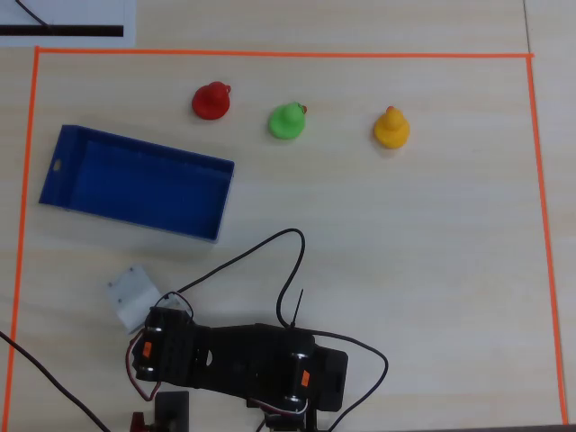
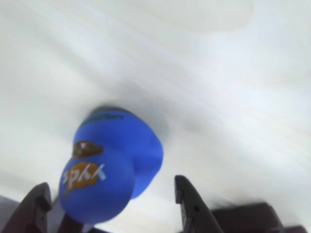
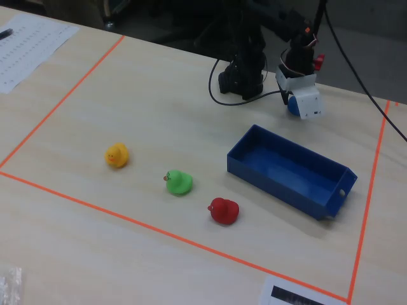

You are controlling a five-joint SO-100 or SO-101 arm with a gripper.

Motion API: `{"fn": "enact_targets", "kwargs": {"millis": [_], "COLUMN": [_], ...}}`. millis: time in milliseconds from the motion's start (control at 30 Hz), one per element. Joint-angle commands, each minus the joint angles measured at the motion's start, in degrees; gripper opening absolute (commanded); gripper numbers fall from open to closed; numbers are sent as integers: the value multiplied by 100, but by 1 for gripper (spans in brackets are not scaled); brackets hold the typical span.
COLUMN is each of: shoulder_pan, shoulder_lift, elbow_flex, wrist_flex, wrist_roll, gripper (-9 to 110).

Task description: Grasp blue duck and put it into box.

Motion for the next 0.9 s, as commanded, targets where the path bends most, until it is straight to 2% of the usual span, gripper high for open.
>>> {"fn": "enact_targets", "kwargs": {"millis": [0,433,467,500,533,767,867], "shoulder_pan": [-53,-229,-229,-229,-220,35,562], "shoulder_lift": [176,132,132,123,114,105,387], "elbow_flex": [26,659,703,747,765,729,202], "wrist_flex": [-176,-1055,-1125,-1195,-1274,-1143,-378], "wrist_roll": [114,686,712,773,896,791,562], "gripper": [33,32,28,17,0,0,0]}}
